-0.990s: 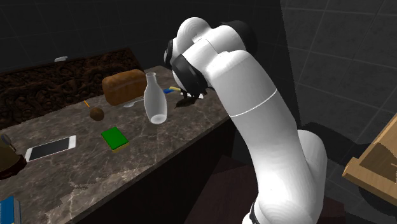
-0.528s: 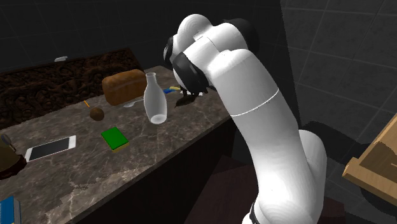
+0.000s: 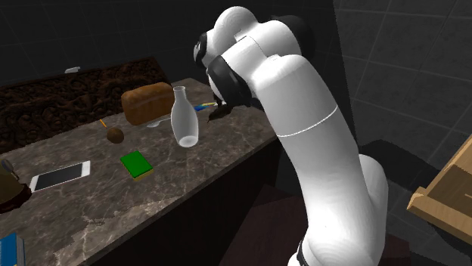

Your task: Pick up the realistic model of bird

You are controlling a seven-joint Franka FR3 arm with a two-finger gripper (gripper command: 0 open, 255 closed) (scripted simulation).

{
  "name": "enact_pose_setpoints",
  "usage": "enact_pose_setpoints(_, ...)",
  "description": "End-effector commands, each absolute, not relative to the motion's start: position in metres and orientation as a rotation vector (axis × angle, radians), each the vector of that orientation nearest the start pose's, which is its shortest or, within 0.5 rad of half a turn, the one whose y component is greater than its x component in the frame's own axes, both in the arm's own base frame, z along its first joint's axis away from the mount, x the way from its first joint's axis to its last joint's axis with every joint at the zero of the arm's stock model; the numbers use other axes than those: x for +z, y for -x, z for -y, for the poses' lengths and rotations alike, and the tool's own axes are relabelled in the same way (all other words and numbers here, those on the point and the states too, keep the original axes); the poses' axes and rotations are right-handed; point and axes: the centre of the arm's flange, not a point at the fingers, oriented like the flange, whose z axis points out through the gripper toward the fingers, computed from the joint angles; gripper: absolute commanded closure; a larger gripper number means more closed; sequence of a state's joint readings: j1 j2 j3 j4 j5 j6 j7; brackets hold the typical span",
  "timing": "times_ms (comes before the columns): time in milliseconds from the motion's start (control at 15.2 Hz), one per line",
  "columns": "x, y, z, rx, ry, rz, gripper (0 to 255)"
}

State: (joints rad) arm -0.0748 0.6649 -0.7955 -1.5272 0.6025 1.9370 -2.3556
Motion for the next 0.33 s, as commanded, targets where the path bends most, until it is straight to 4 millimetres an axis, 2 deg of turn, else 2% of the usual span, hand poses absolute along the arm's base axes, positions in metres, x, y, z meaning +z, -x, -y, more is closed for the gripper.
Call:
enact_pose_setpoints(0, 0.361, -0.538, 0.432, -0.151, 2.422, 1.942, 255)
enact_pose_setpoints(132, 0.372, -0.538, 0.432, -0.151, 2.422, 1.942, 255)
enact_pose_setpoints(264, 0.372, -0.538, 0.432, -0.151, 2.422, 1.942, 255)
